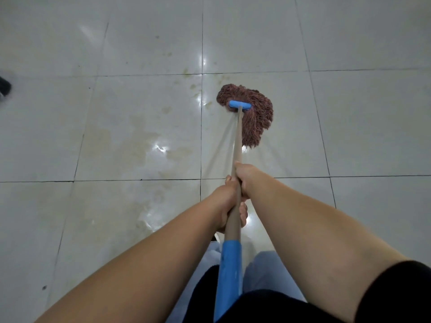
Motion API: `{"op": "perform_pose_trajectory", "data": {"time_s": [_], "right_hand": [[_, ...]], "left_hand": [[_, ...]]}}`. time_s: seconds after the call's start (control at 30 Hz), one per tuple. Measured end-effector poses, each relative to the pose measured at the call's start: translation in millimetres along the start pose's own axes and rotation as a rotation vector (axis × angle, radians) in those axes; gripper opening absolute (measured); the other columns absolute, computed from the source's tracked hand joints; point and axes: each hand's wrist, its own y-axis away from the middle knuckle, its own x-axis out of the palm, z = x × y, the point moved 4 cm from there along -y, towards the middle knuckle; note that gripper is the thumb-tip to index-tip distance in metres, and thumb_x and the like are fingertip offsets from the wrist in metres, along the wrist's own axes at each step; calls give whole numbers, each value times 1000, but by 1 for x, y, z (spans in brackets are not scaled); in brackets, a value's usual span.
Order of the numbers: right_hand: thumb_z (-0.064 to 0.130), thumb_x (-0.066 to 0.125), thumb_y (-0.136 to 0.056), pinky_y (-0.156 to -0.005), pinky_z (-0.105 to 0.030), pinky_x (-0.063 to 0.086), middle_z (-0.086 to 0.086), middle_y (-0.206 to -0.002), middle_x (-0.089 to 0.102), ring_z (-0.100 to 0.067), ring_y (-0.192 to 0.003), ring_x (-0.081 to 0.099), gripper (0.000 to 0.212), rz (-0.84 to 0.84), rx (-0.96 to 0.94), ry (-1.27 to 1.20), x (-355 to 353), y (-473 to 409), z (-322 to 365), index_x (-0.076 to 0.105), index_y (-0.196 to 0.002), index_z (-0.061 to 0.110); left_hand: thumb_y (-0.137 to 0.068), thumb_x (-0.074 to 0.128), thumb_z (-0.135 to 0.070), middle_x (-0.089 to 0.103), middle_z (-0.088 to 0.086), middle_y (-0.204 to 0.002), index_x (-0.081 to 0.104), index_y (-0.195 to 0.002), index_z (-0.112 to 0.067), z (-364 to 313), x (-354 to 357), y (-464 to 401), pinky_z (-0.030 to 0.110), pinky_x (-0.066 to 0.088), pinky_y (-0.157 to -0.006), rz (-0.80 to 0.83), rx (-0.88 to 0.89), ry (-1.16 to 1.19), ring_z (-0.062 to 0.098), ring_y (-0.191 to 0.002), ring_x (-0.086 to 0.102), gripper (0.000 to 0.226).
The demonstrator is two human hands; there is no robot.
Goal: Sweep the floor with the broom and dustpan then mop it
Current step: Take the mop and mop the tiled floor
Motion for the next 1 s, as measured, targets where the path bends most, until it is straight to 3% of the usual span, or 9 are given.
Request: {"op": "perform_pose_trajectory", "data": {"time_s": [0.17,0.3,0.4,0.57,0.67,0.73,0.77,0.83,1.0], "right_hand": [[29,46,-97,-28,-13,37,-5,-52,52,-13,-31,47,38,-10,-15,3,-26,-26,70,51,-65,7],[31,44,-96,-32,-13,38,0,-35,50,-11,-24,46,37,-7,-35,85,-52,-49,129,48,-65,11],[37,46,-96,-36,-19,40,-2,-54,52,-12,-39,49,38,14,32,190,-82,-69,165,48,-69,10],[38,43,-98,-44,-25,41,-8,-62,52,-16,-46,48,26,88,76,271,-114,-73,200,49,-102,13],[38,40,-99,-47,-25,42,-12,-59,56,-19,-43,52,34,170,103,290,-113,-69,198,47,-121,14],[32,34,-101,-56,-25,48,-15,-48,59,-21,-45,54,33,192,105,331,-114,-68,195,45,-122,10],[27,31,-101,-67,-27,53,-17,-49,59,-22,-49,53,29,199,101,354,-116,-69,192,44,-117,6],[18,28,-100,-88,-32,51,-17,-64,57,-23,-55,51,22,188,91,421,-127,-69,184,42,-106,2],[21,35,-100,-57,-36,45,-10,-75,46,-22,-62,50,18,191,34,579,-158,-73,146,42,-110,8]], "left_hand": [[-91,31,-65,35,-1,-44,47,-57,-12,-60,52,-8,8,30,-31,-10,4,30,7,-23,31,64],[-91,29,-65,35,-2,-36,42,-62,-12,-107,100,-24,8,29,-30,0,61,90,6,-22,32,62],[-89,26,-68,33,-3,-32,36,-61,-13,-127,144,-40,7,27,-30,-33,108,149,6,-21,31,63],[-91,25,-66,32,-4,-33,36,-66,-12,-148,189,-50,5,26,-32,-117,84,146,6,-21,28,60],[-91,26,-66,31,-5,-30,35,-64,-13,-144,191,-49,4,23,-32,-175,49,126,5,-20,27,60],[-91,28,-65,32,-6,-28,35,-64,-13,-135,190,-49,5,23,-32,-169,47,157,5,-19,29,59],[-90,30,-65,33,-5,-28,36,-64,-13,-130,190,-49,5,24,-31,-164,45,181,5,-19,29,59],[-90,33,-65,34,-5,-30,37,-65,-12,-113,194,-49,6,25,-32,-153,34,202,5,-20,30,58],[-92,34,-61,35,-4,-33,39,-73,-12,-33,217,-44,7,28,-32,-64,21,323,6,-23,30,53]]}}
